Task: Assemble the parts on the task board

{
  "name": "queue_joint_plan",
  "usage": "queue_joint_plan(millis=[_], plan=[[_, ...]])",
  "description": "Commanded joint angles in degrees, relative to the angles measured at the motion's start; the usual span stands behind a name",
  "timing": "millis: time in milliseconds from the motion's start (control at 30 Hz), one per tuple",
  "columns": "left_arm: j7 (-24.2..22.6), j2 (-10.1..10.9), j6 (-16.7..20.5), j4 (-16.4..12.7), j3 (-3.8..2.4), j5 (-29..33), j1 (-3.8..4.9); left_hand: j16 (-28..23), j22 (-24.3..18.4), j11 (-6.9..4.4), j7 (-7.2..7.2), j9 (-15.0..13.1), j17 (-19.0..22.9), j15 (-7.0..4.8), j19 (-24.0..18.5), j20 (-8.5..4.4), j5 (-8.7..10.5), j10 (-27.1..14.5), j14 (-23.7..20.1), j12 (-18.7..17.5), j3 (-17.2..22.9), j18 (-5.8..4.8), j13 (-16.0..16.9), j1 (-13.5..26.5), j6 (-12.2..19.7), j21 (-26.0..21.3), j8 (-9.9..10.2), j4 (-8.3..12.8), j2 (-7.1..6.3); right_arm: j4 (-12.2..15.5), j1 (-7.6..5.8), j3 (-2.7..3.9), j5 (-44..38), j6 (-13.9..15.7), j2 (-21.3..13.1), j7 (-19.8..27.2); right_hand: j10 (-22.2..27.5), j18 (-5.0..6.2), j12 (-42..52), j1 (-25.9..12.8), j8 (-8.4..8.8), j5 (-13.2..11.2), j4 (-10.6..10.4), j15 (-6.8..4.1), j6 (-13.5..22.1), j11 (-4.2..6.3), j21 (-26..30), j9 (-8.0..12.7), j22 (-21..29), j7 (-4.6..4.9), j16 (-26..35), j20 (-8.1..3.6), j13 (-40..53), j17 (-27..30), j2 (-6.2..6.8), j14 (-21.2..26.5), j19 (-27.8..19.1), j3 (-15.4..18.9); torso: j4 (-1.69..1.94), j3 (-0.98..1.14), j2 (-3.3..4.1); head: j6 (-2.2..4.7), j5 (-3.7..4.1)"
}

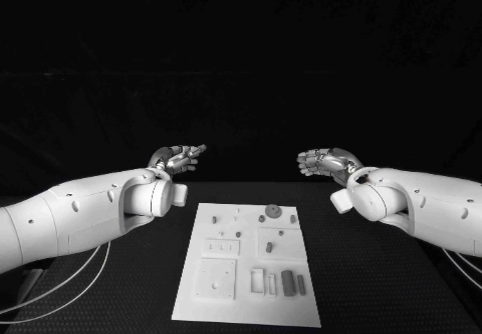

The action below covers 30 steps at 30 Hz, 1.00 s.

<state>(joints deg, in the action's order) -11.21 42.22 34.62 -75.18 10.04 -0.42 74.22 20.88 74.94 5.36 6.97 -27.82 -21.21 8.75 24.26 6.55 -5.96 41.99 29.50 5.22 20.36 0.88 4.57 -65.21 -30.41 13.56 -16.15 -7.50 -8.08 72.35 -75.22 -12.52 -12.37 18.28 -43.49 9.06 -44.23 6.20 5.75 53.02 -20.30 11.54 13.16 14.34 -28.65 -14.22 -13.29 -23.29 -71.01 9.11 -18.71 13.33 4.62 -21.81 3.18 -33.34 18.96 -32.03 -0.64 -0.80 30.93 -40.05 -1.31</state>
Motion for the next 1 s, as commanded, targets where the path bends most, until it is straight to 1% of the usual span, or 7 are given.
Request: queue_joint_plan(millis=[33,67,200,367,567,800,1000], plan=[[-2.1,0.1,-2.3,0.0,-0.04,0.7,0.09,1.9,1.4,1.24,1.28,-0.5,-0.8,0.73,2.9,-1.11,-1.84,3.7,3.4,1.6,-1.0,-0.28,0.6,-1.6,-2.8,1.6,-1.6,0.8,0.78,-1.9,-0.05,0.05,-16.4,-2.8,0.8,-0.9,-3.1,1.72,1.1,1.7,-1.17,-0.3,1.2,-0.41,-2.6,0.53,-0.2,-0.3,0.6,4.61,-1.2,-0.14,0.3,-0.4,0.51,-2.6,2.8,-0.5,0.02,-0.04,0.03,0.01,-0.03],[-2.1,0.2,-2.4,-0.1,-0.04,0.6,0.09,4.0,1.4,2.31,2.49,-1.0,-1.7,0.84,5.9,-2.16,-2.47,8.0,7.5,3.5,-1.4,0.41,1.4,-2.6,-5.8,3.1,-3.0,1.6,1.42,-2.3,-0.05,0.06,-18.5,-2.8,0.9,-1.0,-4.5,2.35,1.4,2.4,-1.57,-0.5,1.7,-0.82,-3.9,0.85,-0.2,-0.4,1.0,4.32,-1.8,-0.13,0.4,-0.6,0.71,-4.0,4.4,-0.7,0.07,-0.05,0.06,0.20,0.08],[-1.2,0.5,-6.0,-0.4,-0.04,-1.3,0.09,9.5,1.4,2.18,2.65,-1.1,-4.1,-1.40,15.3,-4.75,-5.06,17.0,18.6,6.4,-1.1,2.50,2.4,-7.0,-12.3,8.0,-5.2,6.4,2.44,-6.2,-0.05,0.33,-29.3,-5.1,2.8,-1.4,-10.2,4.38,2.8,4.8,-3.08,-1.3,2.6,-2.44,-9.1,2.78,-0.3,-0.7,2.0,3.13,-3.9,-0.15,0.9,-1.6,1.57,-9.5,10.0,-1.7,0.27,-0.06,0.49,0.37,0.14],[-0.9,2.3,-7.5,-3.2,-0.08,-4.3,0.10,13.9,1.4,-0.95,2.26,-1.0,-7.3,-5.09,22.5,-7.62,-4.74,27.6,27.9,10.1,0.6,3.43,5.3,-8.7,-17.7,13.6,-6.2,12.1,2.92,-9.6,-0.03,0.69,-38.1,-5.2,5.2,-0.9,-16.5,7.14,4.6,7.1,-4.92,-2.3,3.1,-5.95,-14.5,5.25,-2.6,-2.3,2.0,1.91,-7.5,-0.52,2.5,-4.3,1.94,-17.7,18.5,-2.1,0.86,-0.09,1.56,0.52,0.84],[-1.0,4.2,-9.1,-6.3,-0.34,-4.2,0.12,11.8,1.2,0.53,2.18,0.2,-8.5,-4.72,21.3,-8.24,-4.25,23.3,27.2,4.7,3.3,2.26,4.8,-5.6,-16.0,14.7,-3.4,17.8,3.24,-11.5,0.25,1.39,-46.9,-5.0,6.6,-0.1,-22.7,8.80,5.5,9.7,-4.48,-2.9,3.2,-10.15,-17.6,7.85,-5.8,-3.8,1.4,1.32,-11.1,-1.99,4.8,-9.4,3.18,-26.2,27.9,-3.0,1.73,-0.07,3.17,2.75,1.51],[-0.9,5.7,-11.2,-8.3,-0.43,-3.8,0.52,10.6,1.2,0.95,2.27,0.3,-9.2,-4.56,20.8,-8.11,-3.50,22.9,27.2,3.0,4.2,2.27,4.9,-2.1,-15.6,15.2,-2.7,19.3,2.78,-11.8,0.44,2.20,-55.2,-5.9,7.4,0.2,-22.7,8.80,3.2,10.0,-2.17,-5.4,3.1,-11.14,-17.9,7.49,-6.0,-2.5,1.4,1.62,-10.6,-2.84,4.8,-12.0,3.93,-28.1,30.2,-4.4,2.90,-0.12,4.94,6.14,2.36],[-0.9,5.5,-11.5,-8.2,-0.46,-3.8,0.58,10.3,1.1,1.11,2.31,0.3,-9.6,-4.55,20.8,-8.11,-3.32,23.0,27.3,2.5,4.6,2.32,5.1,-1.0,-15.6,15.4,-2.6,19.7,2.75,-12.1,0.71,2.33,-63.2,-6.1,8.6,-0.9,-23.2,8.80,1.5,9.8,-1.14,-6.5,3.1,-12.46,-18.9,7.31,-7.4,-1.6,0.7,1.45,-10.5,-4.08,4.2,-14.1,4.49,-31.4,33.3,-3.8,3.72,-0.38,6.33,6.72,2.80]])
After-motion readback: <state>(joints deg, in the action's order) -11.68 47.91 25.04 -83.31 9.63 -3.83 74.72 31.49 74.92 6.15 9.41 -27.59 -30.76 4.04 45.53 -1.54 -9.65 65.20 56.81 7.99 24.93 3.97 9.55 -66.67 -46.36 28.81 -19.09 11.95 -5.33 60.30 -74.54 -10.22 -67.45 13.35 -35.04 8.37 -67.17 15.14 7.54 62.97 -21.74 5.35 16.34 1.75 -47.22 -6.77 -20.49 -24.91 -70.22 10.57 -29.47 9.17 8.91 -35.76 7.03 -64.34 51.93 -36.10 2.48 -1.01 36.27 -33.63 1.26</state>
